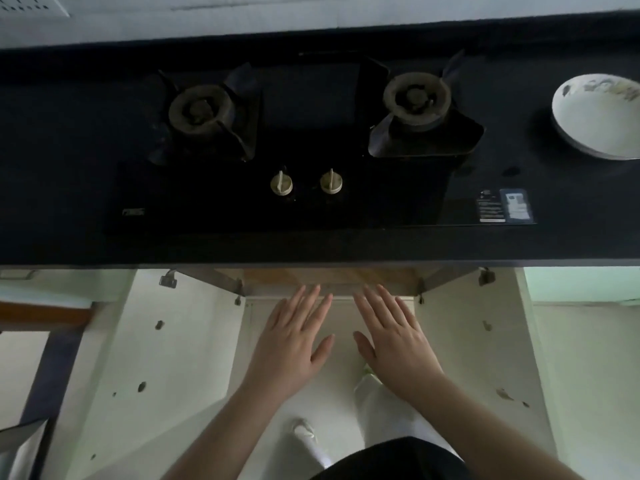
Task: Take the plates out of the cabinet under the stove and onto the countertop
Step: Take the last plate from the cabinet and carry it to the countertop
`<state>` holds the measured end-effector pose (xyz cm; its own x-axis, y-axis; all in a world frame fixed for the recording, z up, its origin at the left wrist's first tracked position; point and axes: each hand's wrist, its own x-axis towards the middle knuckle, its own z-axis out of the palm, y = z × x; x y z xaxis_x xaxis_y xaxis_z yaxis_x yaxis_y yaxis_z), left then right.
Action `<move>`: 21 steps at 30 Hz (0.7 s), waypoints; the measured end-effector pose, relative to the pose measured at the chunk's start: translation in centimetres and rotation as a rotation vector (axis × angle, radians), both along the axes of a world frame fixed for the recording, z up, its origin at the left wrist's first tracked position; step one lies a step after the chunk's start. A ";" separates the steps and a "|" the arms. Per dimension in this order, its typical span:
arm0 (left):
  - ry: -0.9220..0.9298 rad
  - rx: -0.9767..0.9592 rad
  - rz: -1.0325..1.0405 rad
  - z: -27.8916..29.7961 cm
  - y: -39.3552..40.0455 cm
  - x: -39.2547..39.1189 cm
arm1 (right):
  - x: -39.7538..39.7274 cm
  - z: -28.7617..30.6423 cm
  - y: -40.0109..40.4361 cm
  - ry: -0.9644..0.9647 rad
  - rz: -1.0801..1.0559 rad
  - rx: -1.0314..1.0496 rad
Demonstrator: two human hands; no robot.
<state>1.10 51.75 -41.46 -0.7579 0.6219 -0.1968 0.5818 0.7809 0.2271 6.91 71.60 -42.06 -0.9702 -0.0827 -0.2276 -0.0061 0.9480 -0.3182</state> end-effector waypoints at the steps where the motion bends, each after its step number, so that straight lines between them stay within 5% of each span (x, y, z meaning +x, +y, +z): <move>1: -0.006 -0.014 -0.007 -1.3 0.0 0.1 | -0.2 -1.1 -0.3 -0.006 -0.002 -0.002; 13: -0.046 -0.122 0.076 -21.4 0.2 -5.1 | -4.6 -19.3 -0.3 -0.040 -0.074 0.032; 21: 0.021 -0.001 0.040 -34.6 3.4 -9.6 | -10.0 -32.2 2.2 0.007 -0.052 0.141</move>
<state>-8.46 55.13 -76.02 -0.7860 0.5910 -0.1811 0.5549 0.8037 0.2148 -3.13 73.77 -74.28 -0.9741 0.0003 -0.2263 0.0426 0.9824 -0.1820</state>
